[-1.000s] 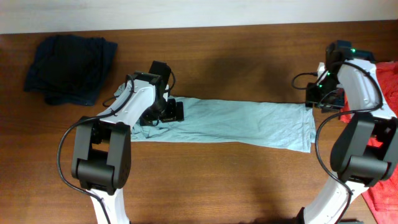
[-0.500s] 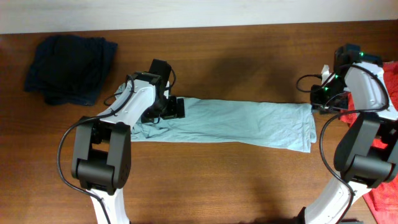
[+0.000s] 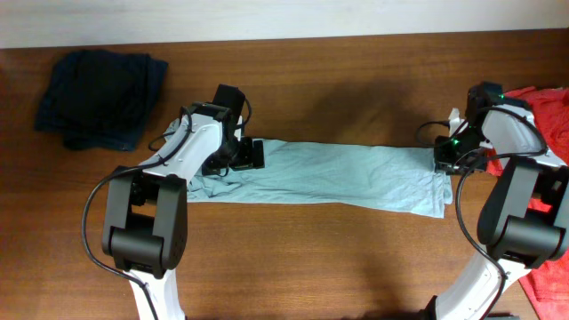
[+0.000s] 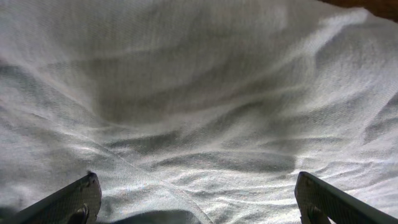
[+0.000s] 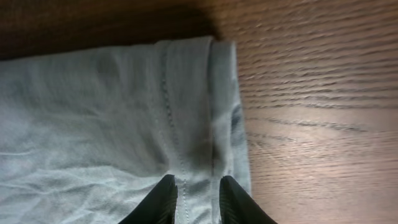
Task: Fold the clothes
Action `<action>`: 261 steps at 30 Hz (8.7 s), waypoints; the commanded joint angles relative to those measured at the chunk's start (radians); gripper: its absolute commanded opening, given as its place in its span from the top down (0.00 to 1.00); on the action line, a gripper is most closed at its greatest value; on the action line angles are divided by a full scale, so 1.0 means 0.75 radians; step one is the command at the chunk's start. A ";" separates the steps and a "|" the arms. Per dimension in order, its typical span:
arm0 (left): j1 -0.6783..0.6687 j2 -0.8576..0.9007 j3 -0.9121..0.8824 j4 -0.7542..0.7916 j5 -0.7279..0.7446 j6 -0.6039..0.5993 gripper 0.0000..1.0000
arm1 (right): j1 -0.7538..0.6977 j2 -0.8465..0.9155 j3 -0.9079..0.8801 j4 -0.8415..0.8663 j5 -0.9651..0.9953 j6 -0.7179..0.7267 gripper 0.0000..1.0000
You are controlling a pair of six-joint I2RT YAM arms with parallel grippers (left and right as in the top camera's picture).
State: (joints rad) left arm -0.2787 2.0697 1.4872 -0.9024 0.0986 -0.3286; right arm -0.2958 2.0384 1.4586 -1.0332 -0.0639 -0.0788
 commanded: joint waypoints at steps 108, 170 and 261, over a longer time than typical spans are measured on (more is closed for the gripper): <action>-0.004 -0.030 -0.014 0.002 0.014 0.005 0.01 | 0.019 -0.030 0.095 0.010 0.039 0.007 0.95; -0.004 -0.030 -0.014 0.002 0.014 0.005 0.01 | 0.019 -0.029 0.277 -0.022 0.011 0.091 0.96; -0.004 -0.030 -0.014 0.002 0.014 0.005 0.01 | -0.138 0.067 -0.038 0.357 -0.078 -0.064 0.96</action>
State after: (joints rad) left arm -0.2787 2.0697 1.4872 -0.9001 0.0986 -0.3286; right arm -0.3901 2.0731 1.4231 -0.7731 -0.1558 -0.1085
